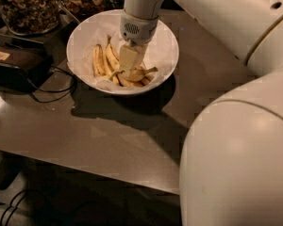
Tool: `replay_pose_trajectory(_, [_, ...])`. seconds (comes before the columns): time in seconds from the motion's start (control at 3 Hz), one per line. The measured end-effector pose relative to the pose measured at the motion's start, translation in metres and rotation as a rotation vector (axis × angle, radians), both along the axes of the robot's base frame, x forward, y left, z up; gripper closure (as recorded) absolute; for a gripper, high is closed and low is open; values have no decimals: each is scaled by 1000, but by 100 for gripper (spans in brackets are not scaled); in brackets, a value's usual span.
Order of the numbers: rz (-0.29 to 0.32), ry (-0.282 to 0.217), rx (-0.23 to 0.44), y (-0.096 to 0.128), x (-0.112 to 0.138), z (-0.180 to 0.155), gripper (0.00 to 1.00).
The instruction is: Pick banana from white bowl
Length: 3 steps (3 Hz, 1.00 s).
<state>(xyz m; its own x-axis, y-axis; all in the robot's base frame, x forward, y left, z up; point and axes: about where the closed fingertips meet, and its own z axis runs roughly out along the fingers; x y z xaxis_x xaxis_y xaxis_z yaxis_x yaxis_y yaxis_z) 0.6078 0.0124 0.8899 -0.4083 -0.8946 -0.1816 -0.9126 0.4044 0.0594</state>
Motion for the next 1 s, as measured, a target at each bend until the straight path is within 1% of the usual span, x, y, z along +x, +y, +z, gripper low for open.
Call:
replay_pose_trajectory(0.67, [-2, 18, 0, 1, -3, -6, 47])
replay_pose_trajectory(1.0, [25, -15, -18, 4, -5, -5, 66])
